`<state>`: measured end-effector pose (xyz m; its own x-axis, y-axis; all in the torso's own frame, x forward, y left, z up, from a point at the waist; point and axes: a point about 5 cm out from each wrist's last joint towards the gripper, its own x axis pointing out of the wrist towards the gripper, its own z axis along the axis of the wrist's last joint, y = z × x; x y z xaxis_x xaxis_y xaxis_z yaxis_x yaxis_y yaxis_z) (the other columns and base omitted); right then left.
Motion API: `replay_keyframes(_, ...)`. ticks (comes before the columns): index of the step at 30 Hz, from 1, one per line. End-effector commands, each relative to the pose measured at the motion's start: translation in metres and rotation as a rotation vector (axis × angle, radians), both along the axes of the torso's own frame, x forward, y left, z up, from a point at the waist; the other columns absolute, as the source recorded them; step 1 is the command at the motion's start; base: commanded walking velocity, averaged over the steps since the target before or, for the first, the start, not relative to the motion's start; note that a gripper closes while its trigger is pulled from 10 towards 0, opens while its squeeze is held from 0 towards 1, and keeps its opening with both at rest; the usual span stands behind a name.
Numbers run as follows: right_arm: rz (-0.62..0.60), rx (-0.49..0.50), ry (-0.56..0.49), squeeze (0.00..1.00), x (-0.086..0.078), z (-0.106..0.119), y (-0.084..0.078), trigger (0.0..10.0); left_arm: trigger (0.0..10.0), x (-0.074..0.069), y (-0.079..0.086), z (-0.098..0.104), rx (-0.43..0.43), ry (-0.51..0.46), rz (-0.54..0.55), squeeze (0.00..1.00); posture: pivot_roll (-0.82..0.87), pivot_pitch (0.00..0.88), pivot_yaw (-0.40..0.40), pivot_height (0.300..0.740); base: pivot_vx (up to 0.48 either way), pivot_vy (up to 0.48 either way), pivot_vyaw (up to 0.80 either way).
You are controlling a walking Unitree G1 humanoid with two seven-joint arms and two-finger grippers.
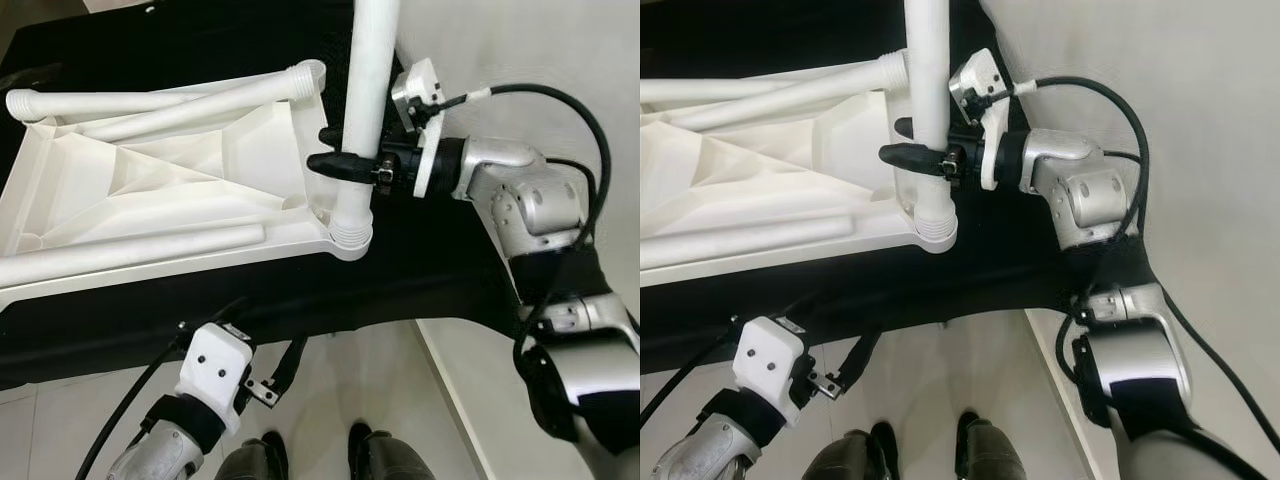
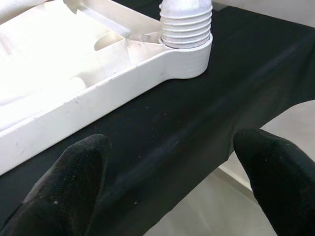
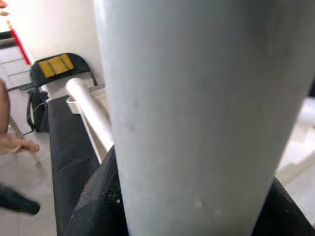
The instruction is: Building children table
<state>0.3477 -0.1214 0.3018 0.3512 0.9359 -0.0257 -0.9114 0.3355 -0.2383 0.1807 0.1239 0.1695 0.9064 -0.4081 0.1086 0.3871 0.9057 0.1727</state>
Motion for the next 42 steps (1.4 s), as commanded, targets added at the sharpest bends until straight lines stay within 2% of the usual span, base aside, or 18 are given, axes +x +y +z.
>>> replay_keyframes(1, 0.022, -0.082, 0.162, 0.0, -0.001, -0.046, 0.0, 10.0, 10.0, -0.001, 0.002, -0.006, 0.014, 0.03, 0.012, 0.0, -0.07, 0.383, 0.022, 0.74, 0.0, 0.0, 0.0)
replay_keyframes(4, 0.092, -0.076, 0.146, 0.0, -0.009, -0.05, -0.001, 10.0, 10.0, -0.001, 0.002, -0.006, 0.014, 0.031, 0.01, 0.0, -0.07, 0.383, 0.025, 0.74, 0.0, 0.0, 0.0)
replay_keyframes(8, 0.106, -0.08, 0.156, 0.0, -0.011, -0.054, -0.002, 10.0, 10.0, -0.001, 0.002, -0.006, 0.015, 0.031, 0.009, 0.0, -0.07, 0.382, 0.025, 0.74, 0.0, 0.0, 0.0)
replay_keyframes(10, 0.13, -0.125, 0.159, 0.0, -0.014, -0.057, -0.002, 10.0, 10.0, 0.0, 0.002, -0.006, 0.016, 0.031, 0.009, 0.0, -0.07, 0.382, 0.025, 0.74, 0.0, 0.0, 0.0)
replay_keyframes(14, 0.137, -0.142, 0.157, 0.0, -0.015, -0.058, -0.001, 10.0, 10.0, 0.0, 0.003, -0.006, 0.017, 0.031, 0.01, 0.0, -0.07, 0.379, 0.025, 0.74, 0.0, 0.0, 0.0)
replay_keyframes(22, 0.251, -0.309, 0.074, 0.0, -0.028, -0.066, 0.001, 10.0, 10.0, 0.0, 0.003, -0.007, 0.019, 0.032, 0.012, 0.0, -0.07, 0.37, 0.022, 0.74, 0.0, 0.0, 0.0)
replay_keyframes(27, 0.235, -0.323, 0.07, 0.0, -0.025, -0.064, 0.004, 10.0, 10.0, 0.0, 0.002, -0.007, 0.02, 0.033, 0.011, 0.0, -0.07, 0.366, 0.022, 0.74, 0.0, 0.0, 0.0)
replay_keyframes(33, 0.174, -0.322, 0.116, 0.0, -0.018, -0.064, 0.003, 10.0, 10.0, -0.001, 0.001, -0.008, 0.019, 0.034, 0.007, 0.0, -0.07, 0.361, 0.02, 0.74, 0.0, 0.0, 0.0)
replay_keyframes(34, 0.14, -0.307, 0.163, 0.0, -0.015, -0.065, 0.003, 10.0, 10.0, -0.001, 0.001, -0.008, 0.018, 0.035, 0.007, 0.0, -0.07, 0.362, 0.018, 0.74, 0.0, 0.0, 0.0)
replay_keyframes(37, 0.117, -0.297, 0.189, 0.0, -0.012, -0.065, 0.002, 10.0, 10.0, -0.001, 0.001, -0.008, 0.018, 0.035, 0.008, 0.0, -0.07, 0.362, 0.018, 0.74, 0.0, 0.0, 0.0)
replay_keyframes(42, -0.039, -0.241, 0.286, 0.0, 0.002, -0.068, -0.001, 10.0, 10.0, -0.001, 0.001, -0.007, 0.017, 0.033, 0.009, 0.0, -0.07, 0.371, 0.017, 0.74, 0.0, 0.0, 0.0)
